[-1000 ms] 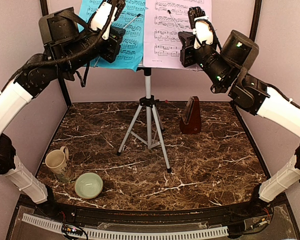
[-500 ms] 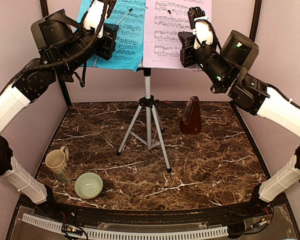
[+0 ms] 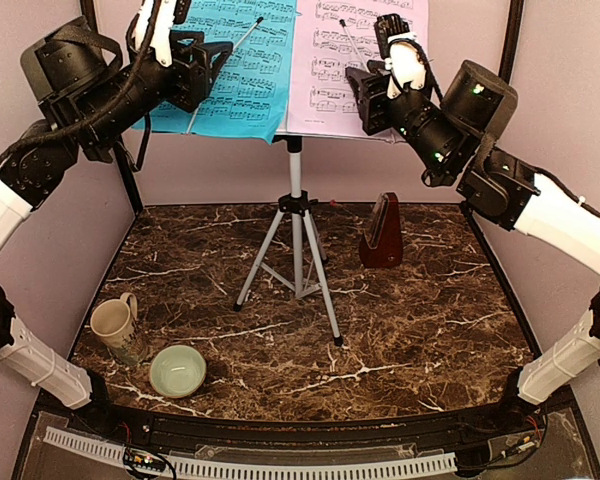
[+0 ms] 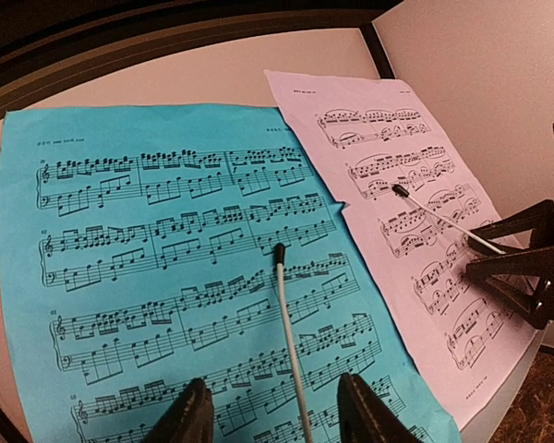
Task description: Set up the instrument practice props
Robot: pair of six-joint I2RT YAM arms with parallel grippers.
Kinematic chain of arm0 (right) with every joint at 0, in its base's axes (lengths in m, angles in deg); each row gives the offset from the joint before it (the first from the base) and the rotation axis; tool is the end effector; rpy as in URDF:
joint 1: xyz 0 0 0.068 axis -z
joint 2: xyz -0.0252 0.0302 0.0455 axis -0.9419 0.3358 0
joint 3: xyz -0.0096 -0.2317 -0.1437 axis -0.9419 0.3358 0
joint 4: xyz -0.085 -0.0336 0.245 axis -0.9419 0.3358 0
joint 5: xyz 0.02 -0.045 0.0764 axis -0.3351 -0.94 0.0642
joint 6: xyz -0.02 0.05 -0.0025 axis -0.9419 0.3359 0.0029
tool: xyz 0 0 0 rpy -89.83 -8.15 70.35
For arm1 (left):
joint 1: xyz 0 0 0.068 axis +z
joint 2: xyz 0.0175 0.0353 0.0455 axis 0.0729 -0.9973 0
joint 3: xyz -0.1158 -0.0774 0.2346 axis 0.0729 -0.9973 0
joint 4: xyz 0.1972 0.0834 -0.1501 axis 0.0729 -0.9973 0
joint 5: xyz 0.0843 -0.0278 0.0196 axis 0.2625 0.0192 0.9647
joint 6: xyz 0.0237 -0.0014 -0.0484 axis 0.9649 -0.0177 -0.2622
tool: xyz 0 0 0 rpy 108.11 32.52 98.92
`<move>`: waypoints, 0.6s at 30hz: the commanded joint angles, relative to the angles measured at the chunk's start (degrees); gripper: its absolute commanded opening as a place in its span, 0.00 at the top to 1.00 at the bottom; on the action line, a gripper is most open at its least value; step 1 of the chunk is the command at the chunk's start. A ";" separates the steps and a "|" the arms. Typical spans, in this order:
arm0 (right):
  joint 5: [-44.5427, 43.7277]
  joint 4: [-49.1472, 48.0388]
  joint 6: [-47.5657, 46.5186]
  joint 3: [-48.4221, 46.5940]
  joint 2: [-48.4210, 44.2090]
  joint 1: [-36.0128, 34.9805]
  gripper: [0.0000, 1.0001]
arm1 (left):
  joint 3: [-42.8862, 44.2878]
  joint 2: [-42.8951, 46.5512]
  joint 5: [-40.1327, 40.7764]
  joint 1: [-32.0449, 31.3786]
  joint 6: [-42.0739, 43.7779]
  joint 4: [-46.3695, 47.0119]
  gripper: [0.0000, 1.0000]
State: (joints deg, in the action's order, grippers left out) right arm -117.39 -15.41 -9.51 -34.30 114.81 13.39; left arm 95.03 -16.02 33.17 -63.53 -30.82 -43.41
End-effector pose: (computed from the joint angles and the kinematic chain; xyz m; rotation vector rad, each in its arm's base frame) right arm 0.1842 0.2531 0.5128 -0.4156 1.1767 0.2511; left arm 0.1436 -0.2092 0.5795 0.4975 1.1593 -0.1941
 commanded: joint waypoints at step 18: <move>9.96 1.70 -2.09 -4.03 -4.21 -2.62 0.09 | -12.91 15.39 -8.79 -0.02 -5.28 0.23 0.22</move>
State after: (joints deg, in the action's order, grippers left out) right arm -110.92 -14.18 -11.22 -36.37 112.82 11.71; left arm 85.89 -5.57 27.73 -63.56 -33.49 -43.63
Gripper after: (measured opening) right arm 0.857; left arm 0.776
